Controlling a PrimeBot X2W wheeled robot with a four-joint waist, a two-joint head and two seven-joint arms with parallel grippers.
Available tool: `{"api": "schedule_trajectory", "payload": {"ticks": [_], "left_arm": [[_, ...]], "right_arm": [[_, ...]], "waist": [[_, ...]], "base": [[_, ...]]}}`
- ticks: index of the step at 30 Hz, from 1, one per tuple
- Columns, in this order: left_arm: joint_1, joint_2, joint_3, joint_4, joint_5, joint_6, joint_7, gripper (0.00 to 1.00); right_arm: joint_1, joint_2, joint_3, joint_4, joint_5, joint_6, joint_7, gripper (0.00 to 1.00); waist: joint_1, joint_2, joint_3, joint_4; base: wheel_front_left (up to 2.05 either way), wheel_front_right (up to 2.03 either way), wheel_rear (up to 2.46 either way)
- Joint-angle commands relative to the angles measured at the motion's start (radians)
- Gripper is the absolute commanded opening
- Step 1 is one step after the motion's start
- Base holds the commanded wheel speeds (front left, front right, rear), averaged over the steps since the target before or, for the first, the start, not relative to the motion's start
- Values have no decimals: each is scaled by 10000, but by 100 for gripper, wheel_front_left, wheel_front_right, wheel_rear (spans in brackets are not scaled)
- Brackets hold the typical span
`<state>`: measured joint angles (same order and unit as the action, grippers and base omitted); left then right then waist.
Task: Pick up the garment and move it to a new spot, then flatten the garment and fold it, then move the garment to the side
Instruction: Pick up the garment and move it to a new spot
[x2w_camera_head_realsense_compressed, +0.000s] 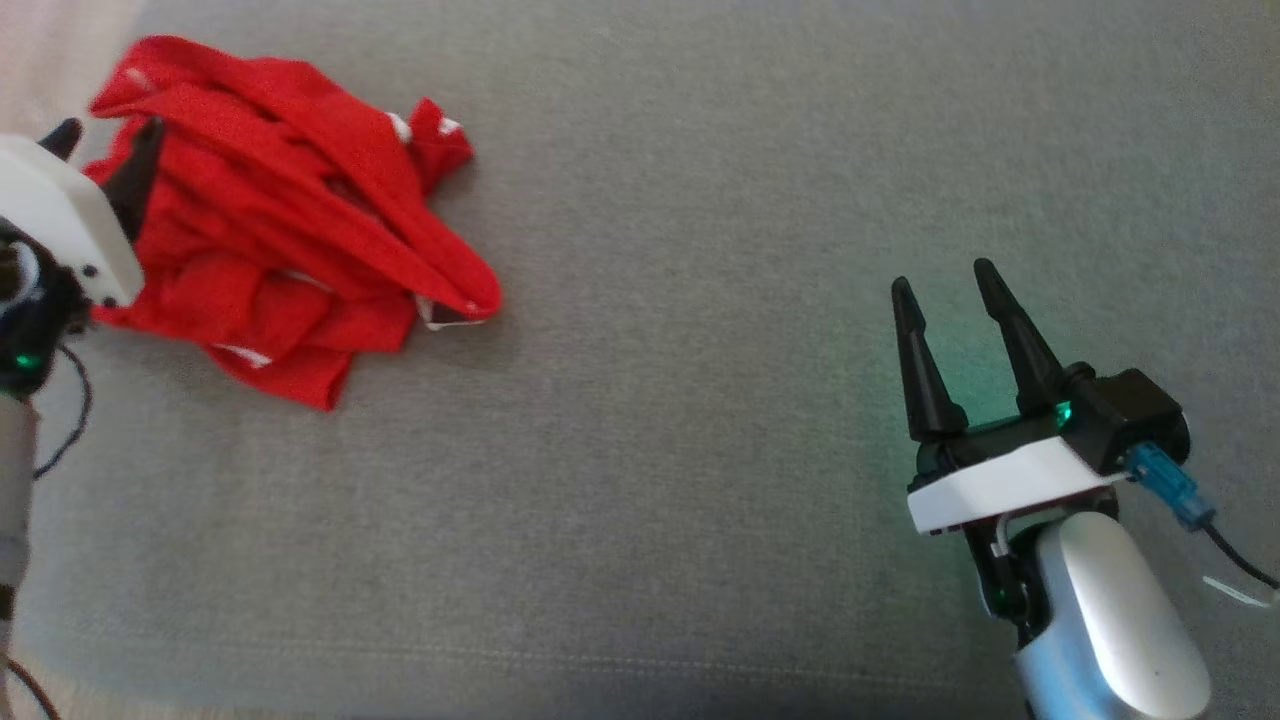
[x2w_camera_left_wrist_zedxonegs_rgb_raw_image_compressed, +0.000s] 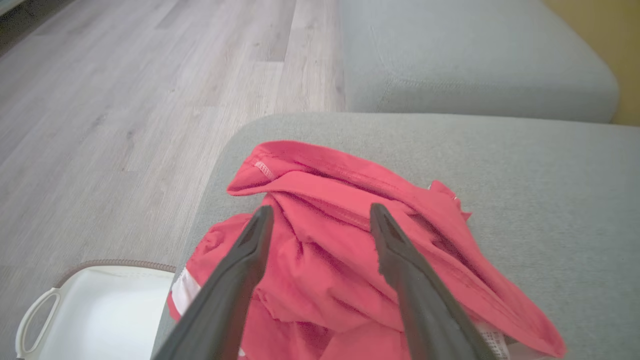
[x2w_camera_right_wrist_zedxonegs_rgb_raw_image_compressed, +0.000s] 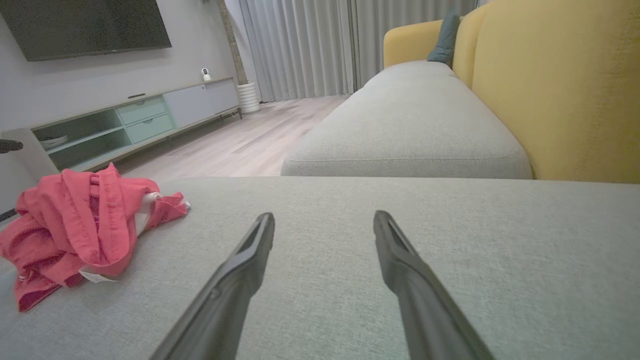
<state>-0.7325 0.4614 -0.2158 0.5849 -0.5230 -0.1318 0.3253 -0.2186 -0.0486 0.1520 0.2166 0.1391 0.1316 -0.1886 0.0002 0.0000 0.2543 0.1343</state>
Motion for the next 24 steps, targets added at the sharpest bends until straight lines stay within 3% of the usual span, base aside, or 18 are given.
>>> {"api": "schedule_trajectory", "payload": {"ticks": [1, 6, 16, 17, 18, 24], "left_arm": [[-682, 717, 232, -2, -64, 14, 146, 100], [-1494, 822, -98, 1269, -485, 13, 597, 100], [-2600, 682, -404, 3333, -628, 12, 438, 100], [-2695, 678, -416, 3494, -658, 12, 402, 13], [-2784, 670, -426, 3631, -673, 12, 327, 0], [-3040, 580, -747, 3827, -778, 12, -650, 0]], "right_arm": [[-311, -16, 189, -392, -65, -9, -12, 100], [-347, -16, 38, -471, -173, -9, 26, 100], [-473, -16, 129, -656, -172, -9, 50, 100], [-479, -16, 122, -667, -173, -9, 56, 100], [-485, -16, 116, -672, -173, -9, 59, 100], [-447, -16, 111, -527, -122, -9, 8, 100]], "waist": [[-2, 0, 402, -390], [-2, 0, 706, -604], [-2, 0, 1089, -847], [-2, 0, 1115, -853], [-2, 0, 1134, -855], [-2, 0, 979, -766]], "base": [[0, 0, 0], [0, 0, 0], [0, 0, 0], [0, 0, 0], [0, 0, 0], [0, 0, 0]]}}
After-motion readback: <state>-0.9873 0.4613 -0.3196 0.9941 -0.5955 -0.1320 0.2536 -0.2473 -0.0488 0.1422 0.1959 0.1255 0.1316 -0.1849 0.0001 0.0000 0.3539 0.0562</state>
